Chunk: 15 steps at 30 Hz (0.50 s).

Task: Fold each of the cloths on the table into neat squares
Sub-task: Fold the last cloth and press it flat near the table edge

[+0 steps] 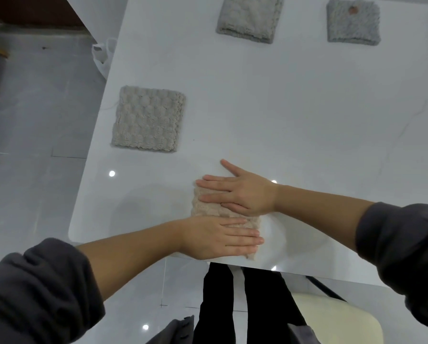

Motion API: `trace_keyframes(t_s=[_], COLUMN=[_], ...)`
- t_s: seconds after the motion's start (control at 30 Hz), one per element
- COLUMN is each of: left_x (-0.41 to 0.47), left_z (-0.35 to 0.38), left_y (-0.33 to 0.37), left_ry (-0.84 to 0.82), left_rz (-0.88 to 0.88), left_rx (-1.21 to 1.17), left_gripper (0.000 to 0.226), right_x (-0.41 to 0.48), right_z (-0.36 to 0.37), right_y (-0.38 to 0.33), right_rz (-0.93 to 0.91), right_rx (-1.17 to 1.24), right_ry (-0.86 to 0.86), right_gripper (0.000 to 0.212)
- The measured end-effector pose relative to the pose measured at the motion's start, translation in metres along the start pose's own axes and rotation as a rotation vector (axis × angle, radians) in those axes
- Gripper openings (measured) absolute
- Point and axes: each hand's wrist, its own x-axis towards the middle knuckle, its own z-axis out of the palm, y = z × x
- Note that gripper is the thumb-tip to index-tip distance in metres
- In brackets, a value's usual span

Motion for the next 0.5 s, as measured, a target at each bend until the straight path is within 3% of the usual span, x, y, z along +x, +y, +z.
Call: trace_keyframes(t_s=[0.13, 0.23, 0.37, 0.5], left_x=[0.000, -0.009, -0.033, -0.014], left_z=[-0.004, -0.015, -0.024, -0.017], left_y=[0.000, 0.009, 0.023, 0.035], left_ry=[-0.006, 0.047, 0.287, 0.251], left_rz=[-0.029, -0.142, -0.562, -0.973], left_rx=[-0.001, -0.068, -0.040, -0.050], left_gripper=[0.055, 0.064, 0.051, 0.063], right_x=[-0.001, -0.015, -0.049, -0.041], right_z=[-0.003, -0.009, -0.003, 0.026], right_y=[-0.001, -0.011, -0.051, -0.091], right_rz=[0.012, 0.244, 0.623, 0.759], right_rx=[-0.014, 0.011, 0.062, -0.029], right_ry=[-0.011, 0.097, 0.275, 0.316], right_gripper=[0.045, 0.049, 0.056, 0.061])
